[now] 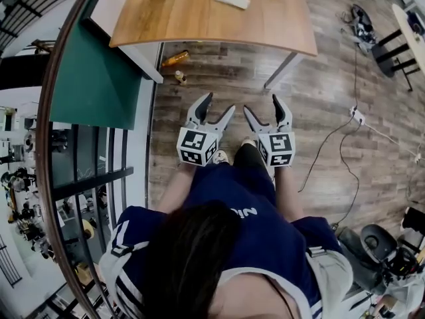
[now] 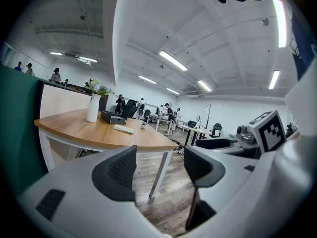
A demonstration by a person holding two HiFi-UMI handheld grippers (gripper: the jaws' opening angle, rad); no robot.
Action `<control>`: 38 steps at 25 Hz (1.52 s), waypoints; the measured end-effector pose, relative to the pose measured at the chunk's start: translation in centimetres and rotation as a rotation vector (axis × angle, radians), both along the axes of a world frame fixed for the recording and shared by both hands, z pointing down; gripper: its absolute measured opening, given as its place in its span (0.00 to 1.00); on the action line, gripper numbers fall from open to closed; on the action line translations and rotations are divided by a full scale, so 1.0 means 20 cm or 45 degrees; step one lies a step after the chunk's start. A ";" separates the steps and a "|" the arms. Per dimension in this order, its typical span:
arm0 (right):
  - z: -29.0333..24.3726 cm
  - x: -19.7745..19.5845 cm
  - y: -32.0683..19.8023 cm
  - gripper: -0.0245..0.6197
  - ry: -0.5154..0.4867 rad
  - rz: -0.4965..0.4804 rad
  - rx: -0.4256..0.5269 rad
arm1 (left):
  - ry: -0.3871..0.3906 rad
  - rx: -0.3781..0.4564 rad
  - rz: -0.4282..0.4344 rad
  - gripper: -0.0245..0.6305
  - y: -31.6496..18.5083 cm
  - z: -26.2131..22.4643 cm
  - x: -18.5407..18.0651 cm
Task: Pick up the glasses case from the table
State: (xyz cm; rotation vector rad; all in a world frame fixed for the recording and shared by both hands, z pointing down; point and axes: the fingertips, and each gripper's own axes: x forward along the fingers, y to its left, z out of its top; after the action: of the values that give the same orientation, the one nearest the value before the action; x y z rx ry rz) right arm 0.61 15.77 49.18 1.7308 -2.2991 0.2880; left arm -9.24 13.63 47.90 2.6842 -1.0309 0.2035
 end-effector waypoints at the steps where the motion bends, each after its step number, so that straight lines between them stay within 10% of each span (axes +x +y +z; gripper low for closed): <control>1: 0.01 -0.01 0.00 0.63 0.004 -0.005 -0.006 | 0.000 -0.007 -0.002 0.50 -0.01 0.01 0.00; 38: 0.18 0.50 -1.46 0.63 0.074 -0.510 -0.074 | -0.016 -0.032 -0.497 0.48 -1.30 0.07 0.55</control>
State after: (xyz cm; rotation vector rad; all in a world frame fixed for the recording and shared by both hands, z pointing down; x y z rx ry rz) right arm 10.66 -13.41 52.78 1.1962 -2.4958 0.2193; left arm 1.81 -12.46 49.29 2.3994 -1.5138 0.1542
